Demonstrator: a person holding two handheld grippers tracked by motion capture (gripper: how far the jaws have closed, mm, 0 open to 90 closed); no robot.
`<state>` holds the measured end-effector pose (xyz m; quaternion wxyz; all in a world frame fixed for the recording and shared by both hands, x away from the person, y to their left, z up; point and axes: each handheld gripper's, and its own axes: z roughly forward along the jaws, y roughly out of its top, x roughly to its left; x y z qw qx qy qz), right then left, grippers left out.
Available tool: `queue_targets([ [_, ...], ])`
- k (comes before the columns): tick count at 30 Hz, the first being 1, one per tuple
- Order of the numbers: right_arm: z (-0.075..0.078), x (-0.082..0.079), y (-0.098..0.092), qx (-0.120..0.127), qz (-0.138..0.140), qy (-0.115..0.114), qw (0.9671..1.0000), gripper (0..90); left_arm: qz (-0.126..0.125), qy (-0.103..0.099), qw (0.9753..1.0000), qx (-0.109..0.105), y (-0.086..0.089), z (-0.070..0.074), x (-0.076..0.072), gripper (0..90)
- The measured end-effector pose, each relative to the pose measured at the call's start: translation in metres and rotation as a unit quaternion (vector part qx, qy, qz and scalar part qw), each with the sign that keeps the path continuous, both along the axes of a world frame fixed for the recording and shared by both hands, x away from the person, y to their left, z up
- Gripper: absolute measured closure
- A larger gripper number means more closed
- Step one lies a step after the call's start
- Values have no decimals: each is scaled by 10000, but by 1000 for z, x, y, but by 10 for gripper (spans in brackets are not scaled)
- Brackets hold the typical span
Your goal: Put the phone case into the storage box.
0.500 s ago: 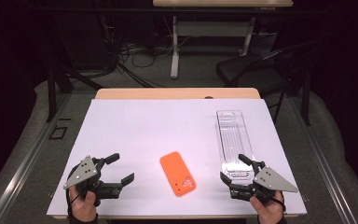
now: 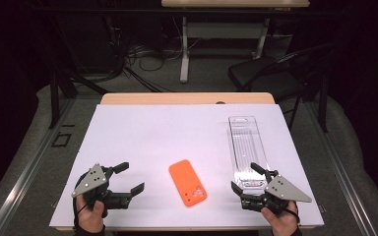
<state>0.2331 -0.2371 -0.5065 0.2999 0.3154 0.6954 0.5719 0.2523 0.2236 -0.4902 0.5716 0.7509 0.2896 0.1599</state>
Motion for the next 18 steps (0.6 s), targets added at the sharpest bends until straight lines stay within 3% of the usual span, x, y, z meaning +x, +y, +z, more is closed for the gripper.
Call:
queue_targets([
  [5,0,1,6,-72,53,188,9998,139,61,121,9999,-11,0,0,1,130],
  [6,1,2,9,-130,120,363,9992,139,86,193,9998,6,0,0,2,130],
  [10,3,5,14,-295,196,676,9971,140,207,367,9991,88,0,1,6,130],
  [18,9,20,23,-570,14,1227,9908,141,520,944,9939,220,-3,10,22,130],
])
